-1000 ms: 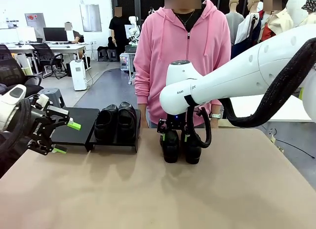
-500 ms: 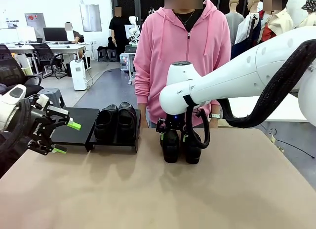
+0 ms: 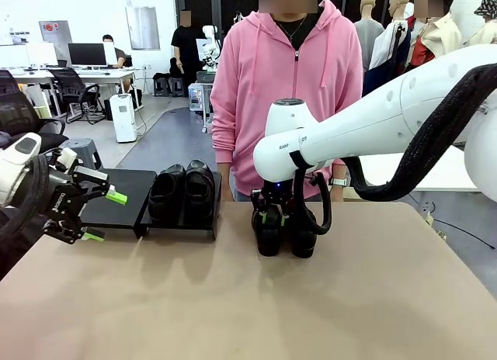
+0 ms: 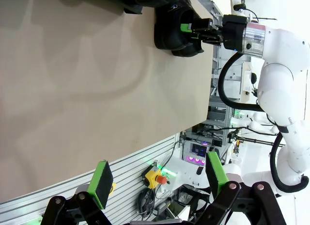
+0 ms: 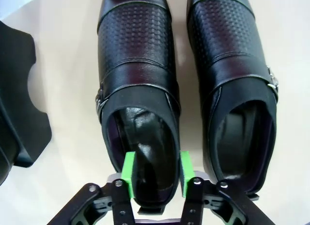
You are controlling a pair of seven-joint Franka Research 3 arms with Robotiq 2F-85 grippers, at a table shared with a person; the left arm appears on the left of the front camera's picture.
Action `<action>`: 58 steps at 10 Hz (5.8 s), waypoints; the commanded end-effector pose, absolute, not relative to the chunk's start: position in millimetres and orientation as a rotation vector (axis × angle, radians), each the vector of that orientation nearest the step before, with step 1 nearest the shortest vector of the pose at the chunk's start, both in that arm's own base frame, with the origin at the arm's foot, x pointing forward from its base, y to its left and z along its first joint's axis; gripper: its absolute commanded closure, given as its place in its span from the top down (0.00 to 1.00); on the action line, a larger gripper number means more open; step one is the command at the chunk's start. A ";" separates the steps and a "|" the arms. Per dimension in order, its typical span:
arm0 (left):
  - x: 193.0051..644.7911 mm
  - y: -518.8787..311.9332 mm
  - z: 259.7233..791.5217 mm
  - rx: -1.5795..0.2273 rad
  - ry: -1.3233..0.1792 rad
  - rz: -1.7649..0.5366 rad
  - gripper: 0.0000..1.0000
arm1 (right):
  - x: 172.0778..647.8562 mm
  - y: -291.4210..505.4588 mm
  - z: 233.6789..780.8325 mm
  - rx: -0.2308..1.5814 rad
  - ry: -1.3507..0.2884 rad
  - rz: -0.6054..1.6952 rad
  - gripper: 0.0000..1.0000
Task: Organize the shoes by placing them on the stand.
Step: Pick up one Shoe and place it in the middle of the table.
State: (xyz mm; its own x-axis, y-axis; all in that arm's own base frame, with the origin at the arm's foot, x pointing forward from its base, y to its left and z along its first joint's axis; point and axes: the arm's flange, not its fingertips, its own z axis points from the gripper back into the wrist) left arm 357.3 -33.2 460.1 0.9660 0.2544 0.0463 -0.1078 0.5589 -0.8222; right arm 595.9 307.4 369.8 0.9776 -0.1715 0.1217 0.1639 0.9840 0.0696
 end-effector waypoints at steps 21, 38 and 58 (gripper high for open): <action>356.0 -31.3 463.6 -0.951 -0.157 0.220 1.00 | 411.4 222.8 496.9 0.262 -0.177 -0.072 0.00; 356.0 -31.3 463.6 -0.951 -0.157 0.220 1.00 | 324.0 379.3 354.3 0.468 -0.192 -0.299 1.00; 356.0 -31.3 463.6 -0.951 -0.157 0.220 1.00 | 321.3 -92.1 502.4 0.771 0.086 -0.278 1.00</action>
